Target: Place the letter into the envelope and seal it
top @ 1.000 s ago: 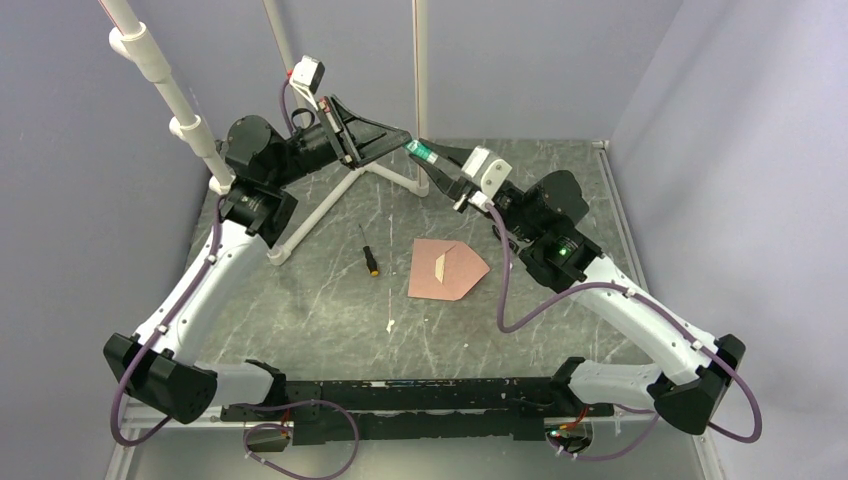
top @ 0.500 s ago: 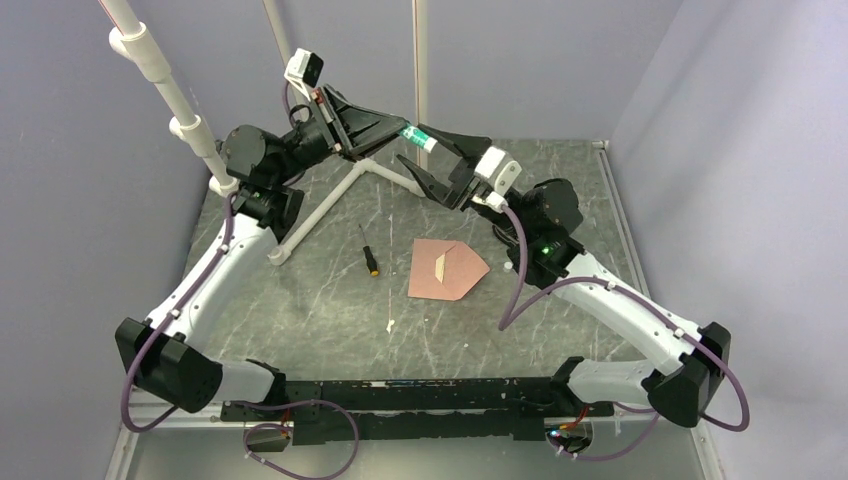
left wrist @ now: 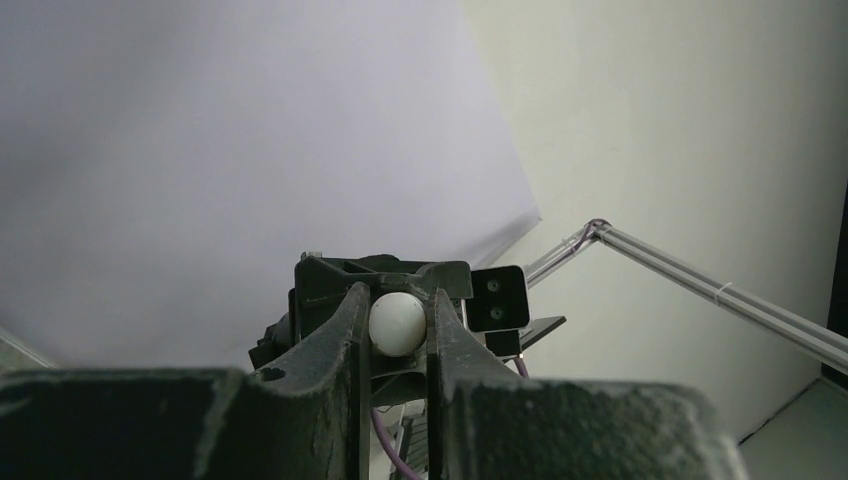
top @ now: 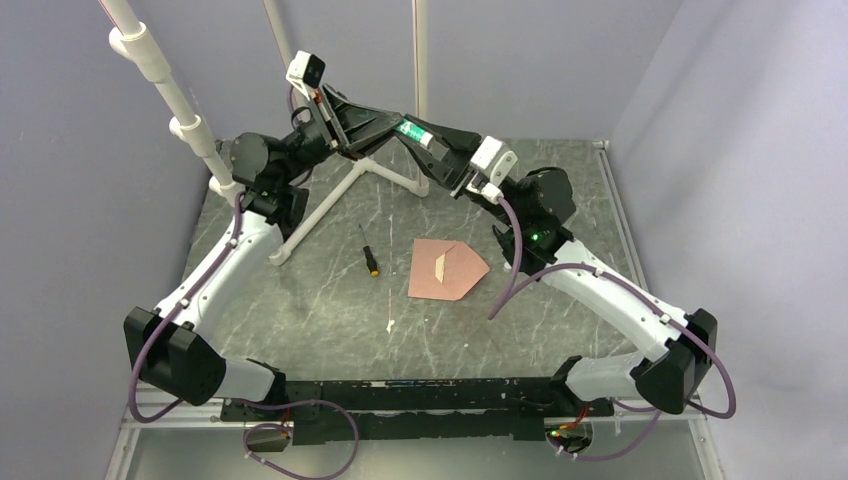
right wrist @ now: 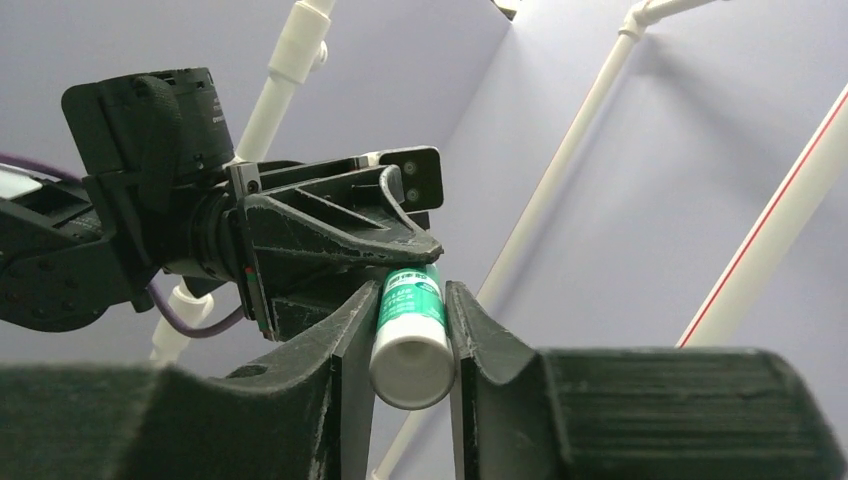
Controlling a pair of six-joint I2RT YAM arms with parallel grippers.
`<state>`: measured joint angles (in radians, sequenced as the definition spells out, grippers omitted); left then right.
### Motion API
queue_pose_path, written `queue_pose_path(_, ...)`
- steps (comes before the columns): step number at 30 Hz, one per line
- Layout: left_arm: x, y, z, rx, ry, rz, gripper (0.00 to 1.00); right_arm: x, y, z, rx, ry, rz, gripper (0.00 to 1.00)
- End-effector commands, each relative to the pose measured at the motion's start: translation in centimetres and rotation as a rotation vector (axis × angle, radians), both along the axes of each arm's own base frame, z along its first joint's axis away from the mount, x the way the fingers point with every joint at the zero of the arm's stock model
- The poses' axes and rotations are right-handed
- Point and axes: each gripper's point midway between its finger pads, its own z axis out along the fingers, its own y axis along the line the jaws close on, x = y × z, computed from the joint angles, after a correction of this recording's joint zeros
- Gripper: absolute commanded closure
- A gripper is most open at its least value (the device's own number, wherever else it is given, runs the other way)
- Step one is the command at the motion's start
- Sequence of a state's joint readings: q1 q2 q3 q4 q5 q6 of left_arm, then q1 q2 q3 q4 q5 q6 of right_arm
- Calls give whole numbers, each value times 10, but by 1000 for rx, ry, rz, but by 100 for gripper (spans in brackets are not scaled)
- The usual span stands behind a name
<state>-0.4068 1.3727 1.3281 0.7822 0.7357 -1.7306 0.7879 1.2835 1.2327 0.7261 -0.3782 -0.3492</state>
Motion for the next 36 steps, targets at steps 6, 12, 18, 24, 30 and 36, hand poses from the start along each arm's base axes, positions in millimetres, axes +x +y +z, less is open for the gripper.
queue_pose_path(6,-14,7,18,-58,-73,-13,98,-7,1,27,3,-88,18,68)
queue_pose_path(12,-14,6,18,-52,-80,-17,98,-2,5,27,-3,-82,12,66)
queue_pose_path(18,-17,7,19,-45,-103,-11,95,2,7,29,-17,-57,14,97)
queue_pose_path(24,-17,7,13,20,-152,77,23,8,-5,31,23,6,-36,100)
queue_pose_path(30,-4,12,-33,298,-176,288,7,45,-39,17,89,314,-223,100)
queue_pose_path(36,9,8,-98,456,-158,307,12,78,-73,-60,89,868,-431,100)
